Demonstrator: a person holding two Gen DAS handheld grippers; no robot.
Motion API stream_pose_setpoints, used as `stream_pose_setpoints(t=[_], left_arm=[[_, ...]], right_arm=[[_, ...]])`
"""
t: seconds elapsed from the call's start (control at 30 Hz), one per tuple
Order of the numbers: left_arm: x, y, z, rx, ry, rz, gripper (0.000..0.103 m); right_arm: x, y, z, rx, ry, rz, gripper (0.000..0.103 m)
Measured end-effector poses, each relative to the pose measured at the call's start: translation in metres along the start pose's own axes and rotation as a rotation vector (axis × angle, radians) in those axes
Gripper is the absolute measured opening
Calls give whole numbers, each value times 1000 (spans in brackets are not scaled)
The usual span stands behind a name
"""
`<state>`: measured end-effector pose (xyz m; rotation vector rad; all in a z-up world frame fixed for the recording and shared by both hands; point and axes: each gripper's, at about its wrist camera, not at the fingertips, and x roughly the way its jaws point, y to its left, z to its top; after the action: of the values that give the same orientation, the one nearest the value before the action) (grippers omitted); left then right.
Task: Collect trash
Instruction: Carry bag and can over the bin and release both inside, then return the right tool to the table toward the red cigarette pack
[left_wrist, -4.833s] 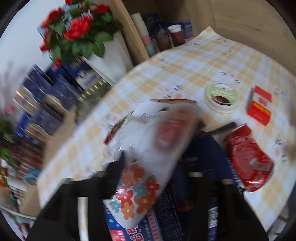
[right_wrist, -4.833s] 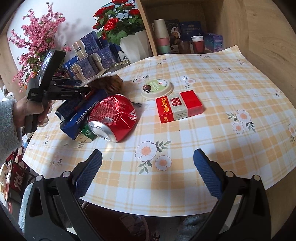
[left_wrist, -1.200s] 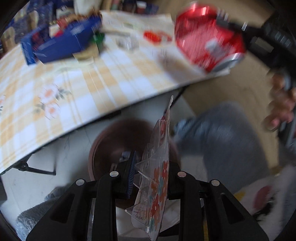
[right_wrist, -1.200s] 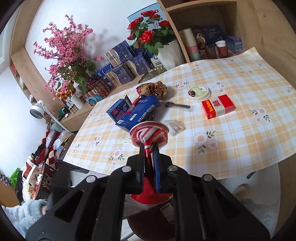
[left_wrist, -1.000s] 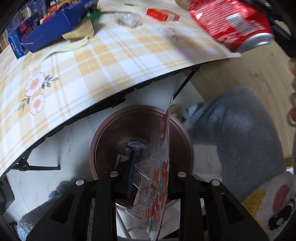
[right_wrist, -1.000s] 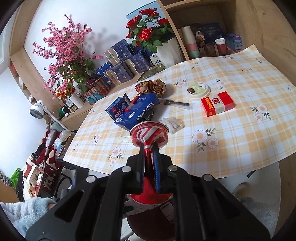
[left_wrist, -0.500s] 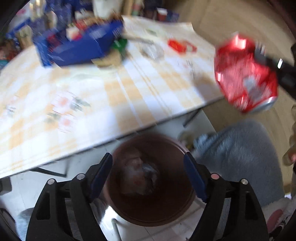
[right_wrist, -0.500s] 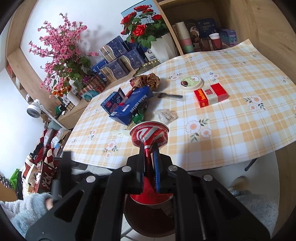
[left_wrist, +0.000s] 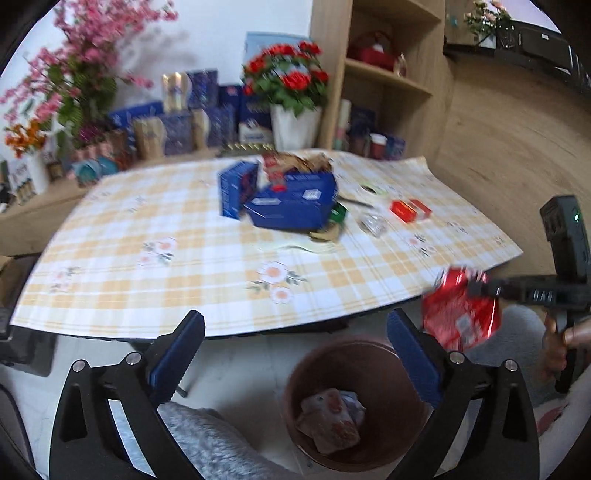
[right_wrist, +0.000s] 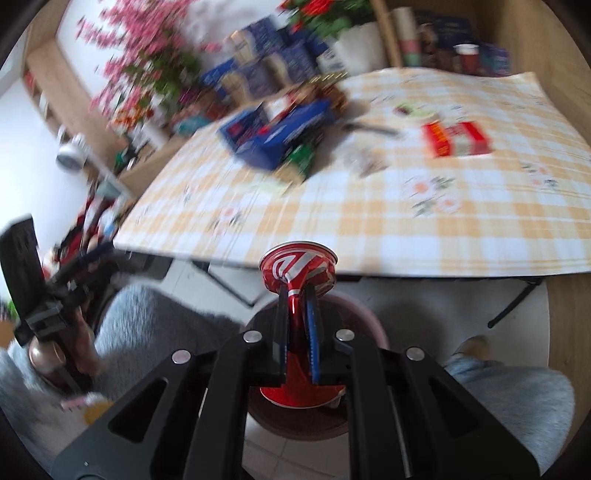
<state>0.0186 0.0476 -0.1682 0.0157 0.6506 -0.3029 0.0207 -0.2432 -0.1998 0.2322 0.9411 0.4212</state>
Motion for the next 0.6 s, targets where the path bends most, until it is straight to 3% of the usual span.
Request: stream_pose_setpoints(t=[0.13, 0.43, 0.6], left_arm=[[-8, 7, -15, -48, -59, 69, 97], [23, 33, -22, -194, 88, 144, 97], [25, 26, -22, -168, 94, 148, 97]], right_arm=[[28, 20, -10, -92, 57, 1, 12], [82, 6, -25, -40, 130, -10, 12], [97, -7, -37, 1, 179, -41, 12]])
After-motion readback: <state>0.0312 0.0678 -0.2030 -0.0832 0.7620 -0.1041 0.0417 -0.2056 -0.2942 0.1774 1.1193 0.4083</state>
